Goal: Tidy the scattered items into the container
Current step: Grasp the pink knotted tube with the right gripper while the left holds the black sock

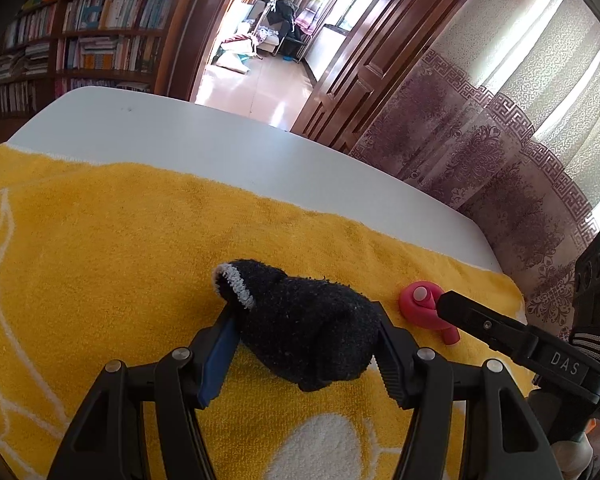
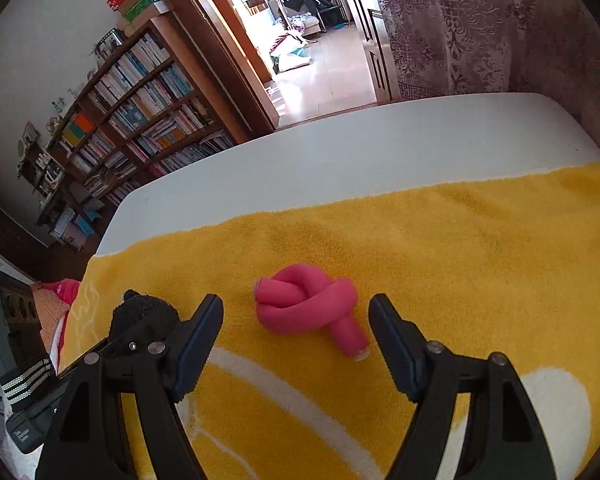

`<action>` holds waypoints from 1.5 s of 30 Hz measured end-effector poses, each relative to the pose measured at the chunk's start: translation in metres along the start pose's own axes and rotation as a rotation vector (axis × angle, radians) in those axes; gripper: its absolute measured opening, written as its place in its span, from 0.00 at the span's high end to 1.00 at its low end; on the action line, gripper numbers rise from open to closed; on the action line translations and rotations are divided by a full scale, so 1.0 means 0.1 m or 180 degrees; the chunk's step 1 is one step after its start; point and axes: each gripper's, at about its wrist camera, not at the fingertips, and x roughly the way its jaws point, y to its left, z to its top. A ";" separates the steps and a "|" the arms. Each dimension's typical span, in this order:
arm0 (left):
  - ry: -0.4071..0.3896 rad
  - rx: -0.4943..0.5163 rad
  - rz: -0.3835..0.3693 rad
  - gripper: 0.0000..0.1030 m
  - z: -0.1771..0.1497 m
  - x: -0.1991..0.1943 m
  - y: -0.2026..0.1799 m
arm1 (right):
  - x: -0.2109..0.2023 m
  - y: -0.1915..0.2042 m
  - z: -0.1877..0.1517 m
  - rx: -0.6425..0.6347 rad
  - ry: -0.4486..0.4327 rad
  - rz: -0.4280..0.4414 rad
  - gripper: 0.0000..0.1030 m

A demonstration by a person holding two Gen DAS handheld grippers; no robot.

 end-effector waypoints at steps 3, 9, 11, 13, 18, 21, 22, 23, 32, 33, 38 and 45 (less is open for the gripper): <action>-0.0002 0.0021 0.0014 0.38 -0.01 0.00 -0.01 | 0.14 0.04 -0.02 -0.0055 0.0079 -0.0111 0.24; -0.0006 0.0079 0.0047 0.38 -0.01 0.02 -0.04 | 0.16 0.19 -0.07 -0.0384 0.0005 -0.0584 0.37; -0.0005 0.0078 0.0044 0.38 -0.01 0.02 -0.04 | 0.12 0.20 -0.10 -0.0372 -0.0026 -0.0638 0.38; -0.0004 0.0061 0.0032 0.38 -0.01 0.02 -0.04 | 0.04 0.20 -0.14 -0.0356 -0.0087 -0.0682 0.38; -0.0023 0.0024 -0.0029 0.38 -0.01 -0.02 -0.03 | -0.35 0.20 -0.31 -0.0343 -0.0285 -0.0687 0.38; -0.0079 0.0040 -0.0065 0.38 0.00 -0.08 -0.06 | -0.64 0.18 -0.46 -0.0294 -0.0380 -0.0655 0.38; -0.0101 0.0043 -0.0078 0.38 0.00 -0.10 -0.08 | -0.73 0.16 -0.52 -0.0276 -0.0407 -0.0653 0.38; -0.0122 0.0046 -0.0085 0.37 0.00 -0.12 -0.09 | -0.82 0.14 -0.58 -0.0262 -0.0440 -0.0656 0.38; -0.0306 0.0098 -0.0233 0.38 0.02 -0.31 -0.27 | -1.64 -0.15 -1.12 0.0091 -0.0735 -0.0774 0.38; -0.0324 0.0111 -0.0257 0.38 0.02 -0.34 -0.29 | -1.71 -0.18 -1.17 0.0125 -0.0754 -0.0803 0.38; -0.0341 0.0167 -0.0364 0.38 0.01 -0.41 -0.39 | -1.91 -0.28 -1.36 0.0235 -0.0805 -0.0922 0.38; -0.0329 0.0234 -0.0508 0.38 -0.02 -0.47 -0.52 | -2.12 -0.40 -1.60 0.0366 -0.0868 -0.1071 0.38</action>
